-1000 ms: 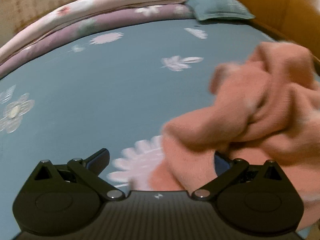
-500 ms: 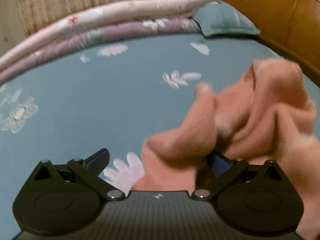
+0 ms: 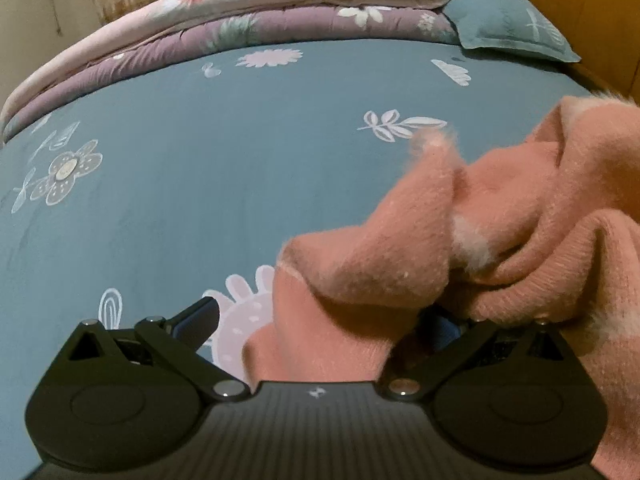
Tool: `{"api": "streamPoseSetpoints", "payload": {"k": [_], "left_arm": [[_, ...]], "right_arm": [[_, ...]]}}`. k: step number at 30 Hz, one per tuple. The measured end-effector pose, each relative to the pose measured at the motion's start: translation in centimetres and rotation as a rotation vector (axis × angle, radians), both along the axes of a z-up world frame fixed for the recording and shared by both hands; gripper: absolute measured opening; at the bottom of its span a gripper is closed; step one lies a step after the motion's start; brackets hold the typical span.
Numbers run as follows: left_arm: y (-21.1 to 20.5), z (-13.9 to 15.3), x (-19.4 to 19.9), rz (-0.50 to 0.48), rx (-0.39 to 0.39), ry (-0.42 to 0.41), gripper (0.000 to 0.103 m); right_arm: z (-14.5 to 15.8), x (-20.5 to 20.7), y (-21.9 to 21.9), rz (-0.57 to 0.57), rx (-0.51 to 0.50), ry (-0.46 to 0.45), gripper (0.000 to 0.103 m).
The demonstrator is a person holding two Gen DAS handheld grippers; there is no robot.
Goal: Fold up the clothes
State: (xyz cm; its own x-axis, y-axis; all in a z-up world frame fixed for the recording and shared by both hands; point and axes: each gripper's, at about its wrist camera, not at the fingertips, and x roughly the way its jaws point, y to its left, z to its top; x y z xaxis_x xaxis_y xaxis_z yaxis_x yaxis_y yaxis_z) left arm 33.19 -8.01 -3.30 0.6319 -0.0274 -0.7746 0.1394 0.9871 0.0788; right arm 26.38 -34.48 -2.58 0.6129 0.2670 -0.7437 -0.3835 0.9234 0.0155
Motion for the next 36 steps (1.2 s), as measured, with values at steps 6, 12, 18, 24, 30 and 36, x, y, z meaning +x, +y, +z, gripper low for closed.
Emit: {"api": "streamPoseSetpoints", "payload": {"k": [6,12,18,24,30,36], "left_arm": [[-0.8,0.3,0.1,0.043,0.046,0.021,0.102],[-2.7,1.9,0.0,-0.062,0.172,-0.123,0.102],[-1.8,1.5,2.9,-0.097,0.160,-0.136,0.103],[0.6,1.2,5.4,-0.116,0.148,-0.136,0.102],[2.5,-0.1,6.4,-0.198,0.108,-0.135,0.103],[7.3,-1.7,8.3,-0.123,0.077,-0.093,0.103]], "right_arm": [[-1.0,-0.1,0.3,0.036,-0.069,0.007,0.103],[0.3,-0.2,-0.5,-0.082,-0.120,-0.083,0.103],[2.0,0.5,-2.7,-0.322,-0.150,-0.173,0.103],[2.9,2.4,-3.6,-0.384,-0.129,-0.146,0.103],[1.5,2.9,-1.4,-0.457,-0.258,-0.104,0.103],[2.1,3.6,-4.0,-0.811,-0.242,-0.077,0.103]]}}
